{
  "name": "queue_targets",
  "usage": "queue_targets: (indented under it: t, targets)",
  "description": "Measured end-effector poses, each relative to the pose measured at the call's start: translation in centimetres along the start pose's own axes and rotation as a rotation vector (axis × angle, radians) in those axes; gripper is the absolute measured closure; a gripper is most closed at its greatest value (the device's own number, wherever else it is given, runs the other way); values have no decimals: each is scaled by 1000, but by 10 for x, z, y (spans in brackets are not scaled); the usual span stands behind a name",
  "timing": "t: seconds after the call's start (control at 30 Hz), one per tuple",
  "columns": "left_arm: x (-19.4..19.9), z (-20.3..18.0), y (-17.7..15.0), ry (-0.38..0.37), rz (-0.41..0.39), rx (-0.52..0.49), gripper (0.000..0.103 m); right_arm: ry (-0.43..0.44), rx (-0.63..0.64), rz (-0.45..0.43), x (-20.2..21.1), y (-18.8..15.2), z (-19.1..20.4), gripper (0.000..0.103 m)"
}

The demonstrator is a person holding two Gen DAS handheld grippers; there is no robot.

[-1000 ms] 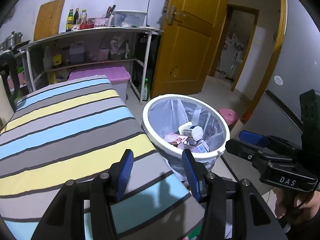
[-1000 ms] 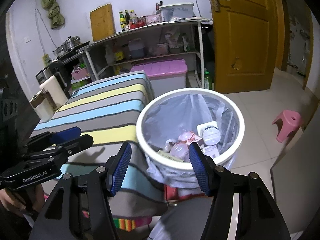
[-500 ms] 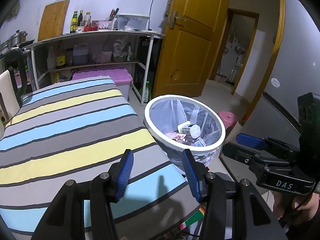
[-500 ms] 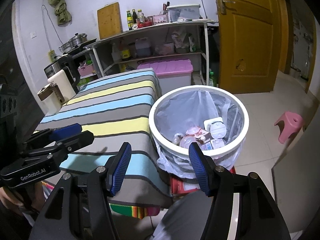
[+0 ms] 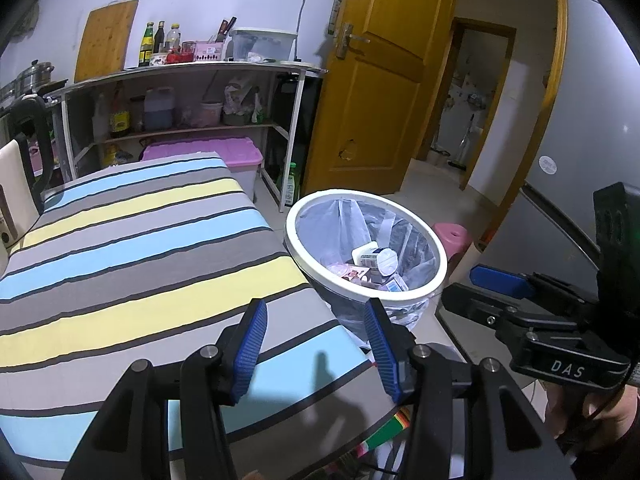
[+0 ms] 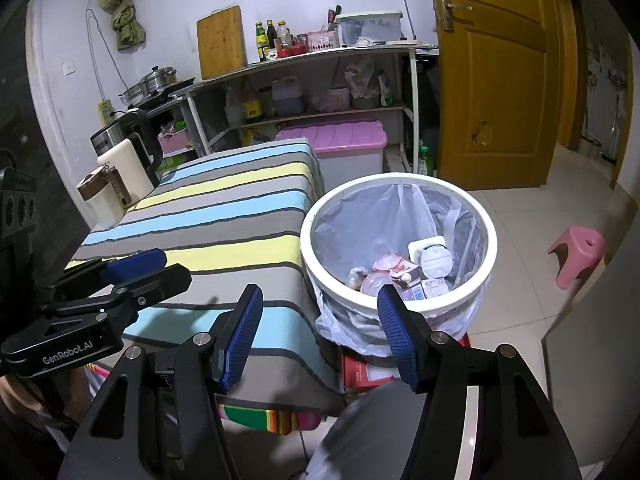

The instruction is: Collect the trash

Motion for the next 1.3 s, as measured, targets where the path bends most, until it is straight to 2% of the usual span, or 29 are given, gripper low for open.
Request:
queue_targets:
  t: [1.3]
  targets:
    - [-7,0,-1,39,8,-31,53,0,0,3,1,-1,0,43]
Point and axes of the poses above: each gripper's, at about its wrist camera, not at the fingertips, and x roughly against the way its jaws point, z to its left, y to its top, the point moved 9 cm from there along -x, roughly the way its jaws point, and after that the axes turned 4 degrees about -x, right-handed, at the moved point
